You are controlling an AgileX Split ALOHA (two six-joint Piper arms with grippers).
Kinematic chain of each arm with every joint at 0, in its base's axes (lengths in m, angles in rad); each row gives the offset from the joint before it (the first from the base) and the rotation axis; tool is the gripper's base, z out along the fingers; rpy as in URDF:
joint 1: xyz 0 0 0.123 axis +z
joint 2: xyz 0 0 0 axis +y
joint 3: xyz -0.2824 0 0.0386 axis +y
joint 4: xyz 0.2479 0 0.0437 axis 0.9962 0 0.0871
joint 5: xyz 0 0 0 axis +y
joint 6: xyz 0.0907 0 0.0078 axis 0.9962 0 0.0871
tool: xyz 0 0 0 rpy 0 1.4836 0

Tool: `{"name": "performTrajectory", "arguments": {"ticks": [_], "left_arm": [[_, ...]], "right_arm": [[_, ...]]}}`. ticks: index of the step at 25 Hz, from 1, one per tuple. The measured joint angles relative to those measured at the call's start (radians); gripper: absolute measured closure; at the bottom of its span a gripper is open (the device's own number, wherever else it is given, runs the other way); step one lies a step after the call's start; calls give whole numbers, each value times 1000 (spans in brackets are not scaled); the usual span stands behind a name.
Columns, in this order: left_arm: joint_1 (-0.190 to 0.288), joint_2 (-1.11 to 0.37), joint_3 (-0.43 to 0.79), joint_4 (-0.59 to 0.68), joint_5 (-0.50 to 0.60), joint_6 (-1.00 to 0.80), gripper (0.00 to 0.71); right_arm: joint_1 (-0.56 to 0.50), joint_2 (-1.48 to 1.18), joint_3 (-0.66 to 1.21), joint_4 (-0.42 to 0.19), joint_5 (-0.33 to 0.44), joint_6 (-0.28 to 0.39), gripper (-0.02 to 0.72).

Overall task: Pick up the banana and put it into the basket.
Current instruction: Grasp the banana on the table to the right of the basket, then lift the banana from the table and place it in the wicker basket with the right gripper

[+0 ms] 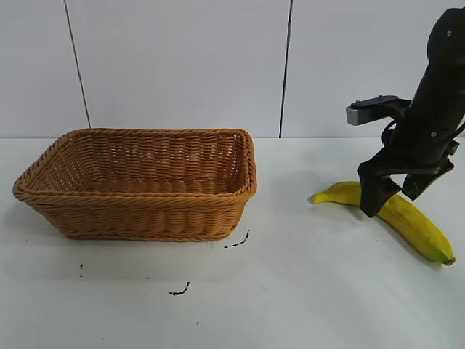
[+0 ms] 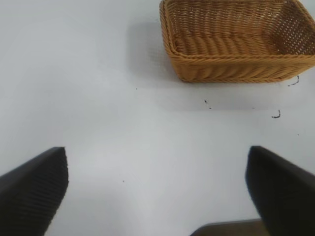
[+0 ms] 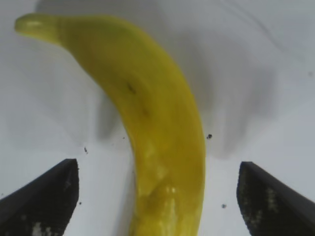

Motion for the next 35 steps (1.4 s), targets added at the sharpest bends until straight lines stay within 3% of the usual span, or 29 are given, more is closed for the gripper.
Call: {"name": "performTrajectory", "arguments": {"ticks": [11, 15, 18, 20, 24, 32, 35], "left_arm": [[0, 0, 0, 0, 0, 0, 15], [0, 0, 0, 0, 0, 0, 15], [0, 0, 0, 0, 0, 0, 15], [0, 0, 0, 0, 0, 0, 15], [0, 0, 0, 0, 0, 0, 15], [0, 0, 0, 0, 0, 0, 15], [0, 0, 0, 0, 0, 0, 15]], "right_arm": [[0, 19, 0, -3, -9, 16, 147], [0, 20, 0, -2, -6, 22, 232], [0, 20, -6, -1, 1, 25, 398], [0, 20, -18, -1, 27, 26, 386], [0, 24, -98, -1, 132, 27, 386], [0, 24, -414, 0, 477, 52, 386], [0, 24, -535, 5, 543, 59, 386]]}}
